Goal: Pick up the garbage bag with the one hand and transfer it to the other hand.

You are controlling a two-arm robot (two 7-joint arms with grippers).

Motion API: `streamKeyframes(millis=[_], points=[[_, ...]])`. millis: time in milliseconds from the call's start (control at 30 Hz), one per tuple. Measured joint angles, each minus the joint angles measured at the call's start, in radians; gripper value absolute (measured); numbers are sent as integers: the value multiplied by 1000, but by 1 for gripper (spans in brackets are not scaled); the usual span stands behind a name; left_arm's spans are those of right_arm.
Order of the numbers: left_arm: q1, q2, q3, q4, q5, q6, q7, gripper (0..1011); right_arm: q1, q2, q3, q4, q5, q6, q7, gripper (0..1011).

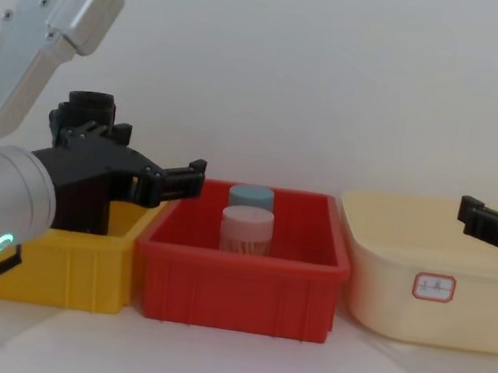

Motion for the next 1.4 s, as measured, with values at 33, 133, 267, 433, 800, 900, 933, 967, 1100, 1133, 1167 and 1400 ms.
streamKeyframes(millis=[33, 133, 267, 433, 800, 900, 933, 967, 1100, 1133, 1167, 1400], points=[[0, 0, 0, 0, 0, 0, 0, 1000, 0, 0, 0, 0, 0, 0, 0, 999], [0, 0, 0, 0, 0, 0, 0, 1000, 0, 0, 0, 0, 0, 0, 0, 1000], [0, 0, 0, 0, 0, 0, 0, 1000, 0, 0, 0, 0, 0, 0, 0, 1000], [0, 0, 0, 0, 0, 0, 0, 1000, 0, 0, 0, 0, 0, 0, 0, 1000], [0, 0, 0, 0, 0, 0, 0, 1000, 0, 0, 0, 0, 0, 0, 0, 1000], [0, 0, 0, 0, 0, 0, 0, 1000, 0, 0, 0, 0, 0, 0, 0, 1000], [0, 0, 0, 0, 0, 0, 0, 1000, 0, 0, 0, 0, 0, 0, 0, 1000], [0, 0, 0, 0, 0, 0, 0, 1000, 0, 0, 0, 0, 0, 0, 0, 1000], [0, 0, 0, 0, 0, 0, 0, 1000, 0, 0, 0, 0, 0, 0, 0, 1000], [0, 0, 0, 0, 0, 0, 0, 1000, 0, 0, 0, 0, 0, 0, 0, 1000], [0, 0, 0, 0, 0, 0, 0, 1000, 0, 0, 0, 0, 0, 0, 0, 1000], [0, 0, 0, 0, 0, 0, 0, 1000, 0, 0, 0, 0, 0, 0, 0, 1000]])
